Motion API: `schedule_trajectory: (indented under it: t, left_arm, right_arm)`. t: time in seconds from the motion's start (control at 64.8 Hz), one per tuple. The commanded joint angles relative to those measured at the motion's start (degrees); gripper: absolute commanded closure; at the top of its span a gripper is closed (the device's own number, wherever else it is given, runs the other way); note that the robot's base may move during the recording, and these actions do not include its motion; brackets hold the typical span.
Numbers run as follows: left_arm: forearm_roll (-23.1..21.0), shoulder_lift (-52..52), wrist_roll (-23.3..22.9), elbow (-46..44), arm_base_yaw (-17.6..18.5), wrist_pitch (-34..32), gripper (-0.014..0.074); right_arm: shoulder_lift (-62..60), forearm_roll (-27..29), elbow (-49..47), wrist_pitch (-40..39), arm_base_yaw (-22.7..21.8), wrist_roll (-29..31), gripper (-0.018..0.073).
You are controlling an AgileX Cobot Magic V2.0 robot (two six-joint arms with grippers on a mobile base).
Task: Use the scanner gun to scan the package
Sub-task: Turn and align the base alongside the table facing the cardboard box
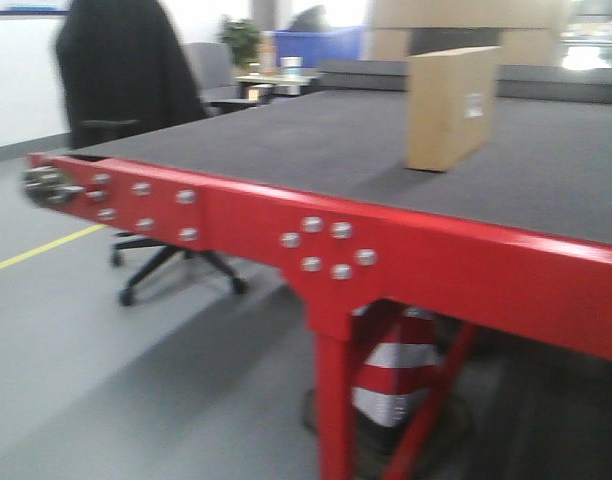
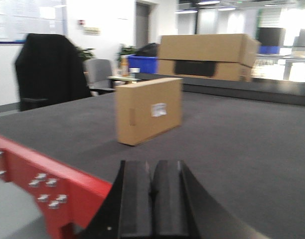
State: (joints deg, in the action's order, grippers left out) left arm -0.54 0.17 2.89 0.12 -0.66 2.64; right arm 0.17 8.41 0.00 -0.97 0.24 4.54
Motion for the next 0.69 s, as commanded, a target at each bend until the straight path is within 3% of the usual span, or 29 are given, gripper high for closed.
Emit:
schedule_trajectory:
  t: [0.0, 0.679]
  left_arm:
    - [-0.4, -0.2, -0.4, -0.1, 0.4, -1.1, 0.0707]
    - [-0.4, -0.2, -0.4, -0.1, 0.4, -1.1, 0.0707]
  right_arm:
    - [-0.2, 0.0, 0.0, -0.8, -0.1, 0.1, 0.0721]
    - [-0.2, 0.0, 0.0, -0.8, -0.1, 0.1, 0.0721]
